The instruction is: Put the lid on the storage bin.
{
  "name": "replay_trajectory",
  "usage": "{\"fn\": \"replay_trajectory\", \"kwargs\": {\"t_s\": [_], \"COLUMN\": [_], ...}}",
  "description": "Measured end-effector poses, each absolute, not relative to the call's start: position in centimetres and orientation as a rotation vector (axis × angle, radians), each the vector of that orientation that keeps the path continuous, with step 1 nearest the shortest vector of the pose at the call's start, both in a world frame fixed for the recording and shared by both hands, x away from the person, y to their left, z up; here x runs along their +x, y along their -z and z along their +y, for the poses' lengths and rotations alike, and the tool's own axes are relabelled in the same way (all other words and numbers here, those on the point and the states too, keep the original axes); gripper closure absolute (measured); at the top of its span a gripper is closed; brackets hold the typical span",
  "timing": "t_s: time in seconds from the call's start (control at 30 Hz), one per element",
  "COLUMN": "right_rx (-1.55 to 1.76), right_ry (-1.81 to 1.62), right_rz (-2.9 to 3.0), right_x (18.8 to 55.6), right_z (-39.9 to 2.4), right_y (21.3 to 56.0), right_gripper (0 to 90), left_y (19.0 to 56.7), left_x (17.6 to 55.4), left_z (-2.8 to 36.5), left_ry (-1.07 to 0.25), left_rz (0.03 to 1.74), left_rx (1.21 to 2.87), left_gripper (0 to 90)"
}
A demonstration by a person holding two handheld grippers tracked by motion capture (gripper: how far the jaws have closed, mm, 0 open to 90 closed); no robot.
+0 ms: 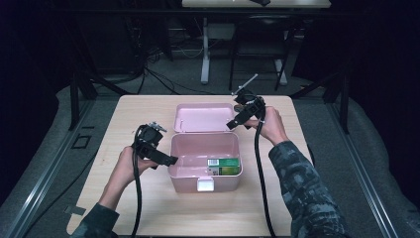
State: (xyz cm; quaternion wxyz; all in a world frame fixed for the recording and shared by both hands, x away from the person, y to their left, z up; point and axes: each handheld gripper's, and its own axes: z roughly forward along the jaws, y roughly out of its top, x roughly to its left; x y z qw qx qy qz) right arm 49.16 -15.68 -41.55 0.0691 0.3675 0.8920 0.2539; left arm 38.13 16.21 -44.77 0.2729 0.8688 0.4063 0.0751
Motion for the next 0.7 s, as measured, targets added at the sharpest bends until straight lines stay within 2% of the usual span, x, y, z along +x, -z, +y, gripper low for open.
{"fn": "replay_trajectory", "kwargs": {"t_s": [0.1,0.17,0.4,0.5,0.57,0.7], "right_rx": [1.110,1.116,1.157,1.198,1.222,1.292], "right_ry": [-0.772,-0.758,-0.768,-0.784,-0.796,-0.810], "right_rz": [2.677,2.665,2.606,2.588,2.550,2.504], "right_x": [49.8,50.1,51.7,52.5,53.0,53.9], "right_z": [-15.5,-15.2,-15.1,-15.1,-15.1,-15.3], "right_y": [41.8,41.9,42.6,43.3,43.7,44.6], "right_gripper": [12.0,11.9,17.4,24.1,34.0,45.7], "left_y": [45.1,45.5,46.2,46.4,46.4,46.6], "left_x": [38.3,38.3,38.5,38.4,38.4,38.3], "left_z": [15.8,15.5,15.3,15.3,15.2,15.0], "left_ry": [-0.204,-0.212,-0.214,-0.214,-0.219,-0.232], "left_rz": [1.103,1.113,1.129,1.138,1.143,1.158], "left_rx": [2.335,2.341,2.327,2.326,2.328,2.328], "left_gripper": [15.9,16.6,30.6,36.8,40.7,50.2]}}
